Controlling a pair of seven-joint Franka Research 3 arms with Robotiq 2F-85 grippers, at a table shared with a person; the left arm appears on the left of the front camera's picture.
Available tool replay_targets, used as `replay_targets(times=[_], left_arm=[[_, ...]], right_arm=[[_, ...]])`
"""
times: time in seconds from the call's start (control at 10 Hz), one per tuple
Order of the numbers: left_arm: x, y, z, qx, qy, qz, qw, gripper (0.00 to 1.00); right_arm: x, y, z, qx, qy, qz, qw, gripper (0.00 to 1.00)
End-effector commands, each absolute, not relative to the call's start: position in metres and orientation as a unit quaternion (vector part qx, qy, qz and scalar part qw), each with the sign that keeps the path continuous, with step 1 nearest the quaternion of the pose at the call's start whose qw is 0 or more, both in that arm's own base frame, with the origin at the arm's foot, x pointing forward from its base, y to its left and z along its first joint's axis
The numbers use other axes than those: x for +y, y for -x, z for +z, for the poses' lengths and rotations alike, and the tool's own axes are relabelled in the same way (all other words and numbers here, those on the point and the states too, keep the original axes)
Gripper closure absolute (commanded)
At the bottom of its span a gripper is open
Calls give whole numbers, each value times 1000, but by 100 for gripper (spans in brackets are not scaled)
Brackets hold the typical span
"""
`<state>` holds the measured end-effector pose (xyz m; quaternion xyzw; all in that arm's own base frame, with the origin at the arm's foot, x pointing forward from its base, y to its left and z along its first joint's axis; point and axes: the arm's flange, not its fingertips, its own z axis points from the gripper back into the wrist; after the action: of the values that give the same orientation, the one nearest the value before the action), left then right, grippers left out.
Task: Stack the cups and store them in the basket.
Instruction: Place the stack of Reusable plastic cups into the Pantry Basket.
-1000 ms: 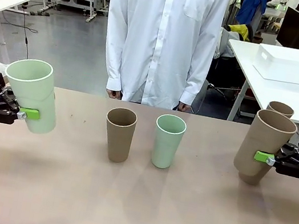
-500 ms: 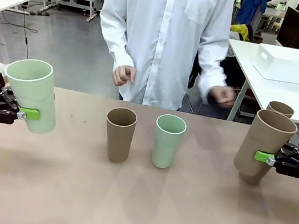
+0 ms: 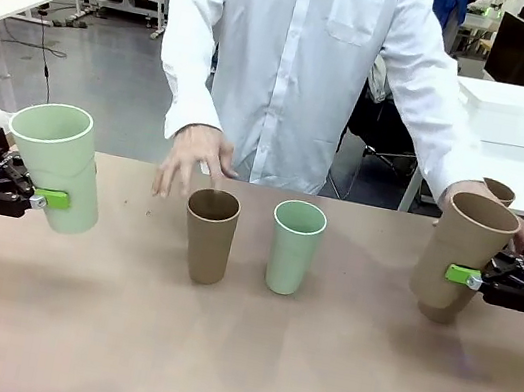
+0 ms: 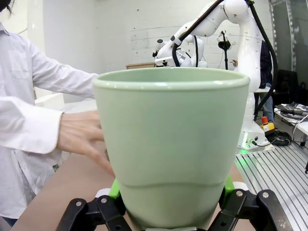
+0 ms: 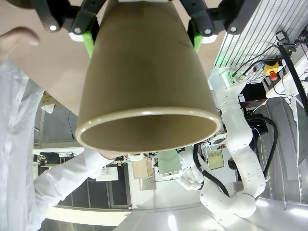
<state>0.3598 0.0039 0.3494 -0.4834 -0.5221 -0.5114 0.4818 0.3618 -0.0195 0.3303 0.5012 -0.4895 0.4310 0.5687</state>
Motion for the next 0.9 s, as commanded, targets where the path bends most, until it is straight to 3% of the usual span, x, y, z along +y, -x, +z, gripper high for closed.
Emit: replay_targets(times=[0.0,0.8], left_arm=[[4,-359,351,-522,484,-512,481,15],[4,-359,351,-522,484,-512,481,15]], right_arm=[[-16,-365,333,-498,-496,427,569,14],[-16,-365,333,-498,-496,427,569,14]])
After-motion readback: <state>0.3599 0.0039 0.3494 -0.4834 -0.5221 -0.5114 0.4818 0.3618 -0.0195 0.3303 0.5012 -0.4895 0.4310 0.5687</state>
